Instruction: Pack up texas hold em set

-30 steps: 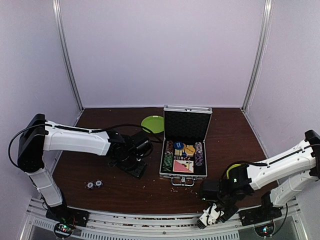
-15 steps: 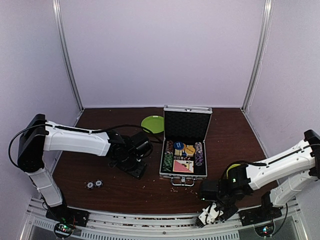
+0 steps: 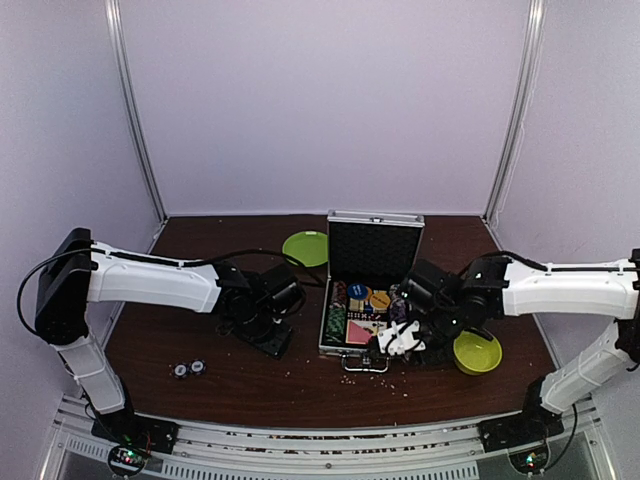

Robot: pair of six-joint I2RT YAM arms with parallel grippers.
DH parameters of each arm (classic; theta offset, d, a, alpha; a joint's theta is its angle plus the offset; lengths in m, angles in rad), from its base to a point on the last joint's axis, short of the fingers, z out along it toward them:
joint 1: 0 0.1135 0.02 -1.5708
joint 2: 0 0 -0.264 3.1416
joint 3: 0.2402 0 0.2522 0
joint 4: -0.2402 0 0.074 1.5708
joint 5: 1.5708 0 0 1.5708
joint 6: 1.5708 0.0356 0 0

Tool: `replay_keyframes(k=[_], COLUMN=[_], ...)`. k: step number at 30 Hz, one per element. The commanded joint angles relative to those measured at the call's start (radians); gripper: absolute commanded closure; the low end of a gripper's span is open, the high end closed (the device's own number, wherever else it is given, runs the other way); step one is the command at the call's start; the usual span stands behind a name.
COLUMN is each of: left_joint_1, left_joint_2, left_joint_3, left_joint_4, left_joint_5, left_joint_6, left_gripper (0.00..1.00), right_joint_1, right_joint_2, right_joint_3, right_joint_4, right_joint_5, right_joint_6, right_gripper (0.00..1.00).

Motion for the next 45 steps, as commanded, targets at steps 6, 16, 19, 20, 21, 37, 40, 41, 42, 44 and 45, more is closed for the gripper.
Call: replay_keyframes(k=[6, 16, 19, 20, 21, 37, 40, 41, 42, 44, 45], left_joint_1=[0.002, 0.002, 0.002, 0.002, 0.002, 0.002, 0.002, 0.002, 0.002, 0.002, 0.002], left_joint_2=[-0.017, -0.004, 0.007, 0.01, 0.013, 0.027, 0.027, 0.026, 0.026, 0.025, 0.024], left_joint_3=[-0.004, -0.013, -0.004, -0.001, 0.003, -0.001, -0.002, -0.003, -0.004, -0.006, -0.007], left_joint_4=[0.02, 0.035, 0.037, 0.037, 0.037, 0.055, 0.055, 0.055, 0.056, 0.057, 0.057], left_joint_5=[0.003, 0.021, 0.025, 0.027, 0.028, 0.038, 0.04, 0.039, 0.039, 0.039, 0.04], left_joint_6=[-0.007, -0.012, -0.009, -0.007, -0.007, -0.008, -0.007, -0.008, -0.007, -0.007, -0.008], left_gripper=[0.41, 0.41, 0.41, 0.41, 0.41, 0.41, 0.41, 0.41, 0.41, 0.41, 0.41], right_joint_1=[-0.116, -0.148, -0.15, -0.15, -0.15, -0.149, -0.149, -0.15, -0.149, -0.15, -0.15], right_joint_2=[0.153, 0.218, 0.227, 0.23, 0.233, 0.278, 0.276, 0.276, 0.273, 0.267, 0.267], right_joint_3=[0.084, 0.076, 0.073, 0.071, 0.068, 0.004, 0.004, 0.003, 0.005, 0.005, 0.004], right_joint_4=[0.107, 0.224, 0.249, 0.256, 0.264, 0.342, 0.349, 0.35, 0.349, 0.35, 0.349], right_joint_5=[0.037, 0.118, 0.145, 0.153, 0.161, 0.264, 0.274, 0.275, 0.276, 0.274, 0.275], right_joint_6=[0.015, 0.062, 0.065, 0.061, 0.062, 0.042, 0.042, 0.044, 0.045, 0.047, 0.048], right_gripper=[0.66, 0.66, 0.66, 0.65, 0.65, 0.6, 0.58, 0.58, 0.57, 0.56, 0.55])
